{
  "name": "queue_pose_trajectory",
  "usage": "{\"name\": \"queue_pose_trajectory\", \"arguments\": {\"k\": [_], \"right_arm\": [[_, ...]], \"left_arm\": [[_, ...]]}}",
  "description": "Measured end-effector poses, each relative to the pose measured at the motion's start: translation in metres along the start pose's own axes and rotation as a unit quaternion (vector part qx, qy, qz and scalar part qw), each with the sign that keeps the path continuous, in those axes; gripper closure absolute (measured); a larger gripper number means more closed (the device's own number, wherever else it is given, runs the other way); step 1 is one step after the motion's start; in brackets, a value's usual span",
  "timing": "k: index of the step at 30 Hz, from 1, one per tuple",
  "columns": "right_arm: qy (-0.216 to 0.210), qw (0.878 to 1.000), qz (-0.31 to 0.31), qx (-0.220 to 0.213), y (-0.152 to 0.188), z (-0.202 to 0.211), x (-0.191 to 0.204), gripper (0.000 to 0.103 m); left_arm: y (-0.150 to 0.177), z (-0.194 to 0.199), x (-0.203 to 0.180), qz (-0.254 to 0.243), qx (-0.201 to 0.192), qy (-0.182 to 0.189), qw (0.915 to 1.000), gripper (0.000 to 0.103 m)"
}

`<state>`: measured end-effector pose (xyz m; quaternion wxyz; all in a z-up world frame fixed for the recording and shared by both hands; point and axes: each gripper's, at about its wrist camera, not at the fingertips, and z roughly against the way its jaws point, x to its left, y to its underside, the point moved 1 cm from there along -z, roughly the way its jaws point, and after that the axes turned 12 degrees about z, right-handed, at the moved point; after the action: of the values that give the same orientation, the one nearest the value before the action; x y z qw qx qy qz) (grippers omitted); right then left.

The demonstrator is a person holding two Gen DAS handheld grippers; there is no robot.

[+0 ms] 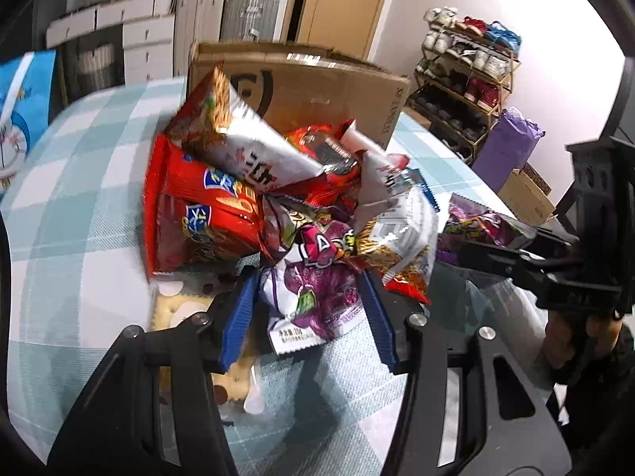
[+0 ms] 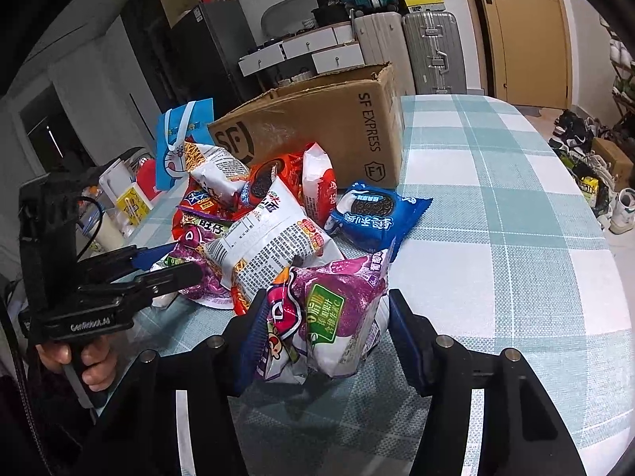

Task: Organize snacks
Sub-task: 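Grasp the purple candy bag with the left gripper while the right gripper grasps a purple-white bag, then lift the purple bags and carry both into the cardboard box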

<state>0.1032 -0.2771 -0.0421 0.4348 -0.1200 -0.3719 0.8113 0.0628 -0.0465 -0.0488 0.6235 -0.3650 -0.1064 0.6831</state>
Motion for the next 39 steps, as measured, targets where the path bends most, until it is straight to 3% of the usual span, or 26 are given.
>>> {"name": "queue_pose_trajectory", "arguments": {"k": [5,6,7,9,10,26,39], "right_arm": [[0.001,1.000,0.000,-0.001,0.000,-0.001,-0.001,0.045],[0.001,1.000,-0.001,-0.002,-0.001,-0.001,-0.001,0.045],[0.001,1.000,0.000,-0.003,-0.001,-0.001,-0.001,0.045],[0.004,1.000,-0.001,-0.007,0.000,0.001,-0.001,0.045],[0.003,1.000,0.000,-0.009,0.000,0.002,-0.001,0.045],[0.030,0.998,0.003,-0.047,-0.004,0.024,0.002,0.048],[0.036,0.996,0.007,-0.083,-0.009,0.049,0.009,0.049]], "left_arm": [[-0.006,-0.012,-0.002,0.009,0.003,-0.003,1.0000,0.056],[-0.006,-0.013,-0.003,0.003,0.001,-0.009,1.0000,0.066],[-0.005,-0.014,-0.004,0.002,0.004,-0.007,1.0000,0.067],[-0.004,-0.013,-0.003,0.004,0.004,0.000,1.0000,0.082],[-0.004,-0.012,-0.003,0.002,0.004,0.003,1.0000,0.083],[0.022,0.040,0.005,-0.002,-0.036,-0.001,0.9994,0.086],[0.020,0.086,0.003,0.002,-0.083,0.010,0.9965,0.086]]}}
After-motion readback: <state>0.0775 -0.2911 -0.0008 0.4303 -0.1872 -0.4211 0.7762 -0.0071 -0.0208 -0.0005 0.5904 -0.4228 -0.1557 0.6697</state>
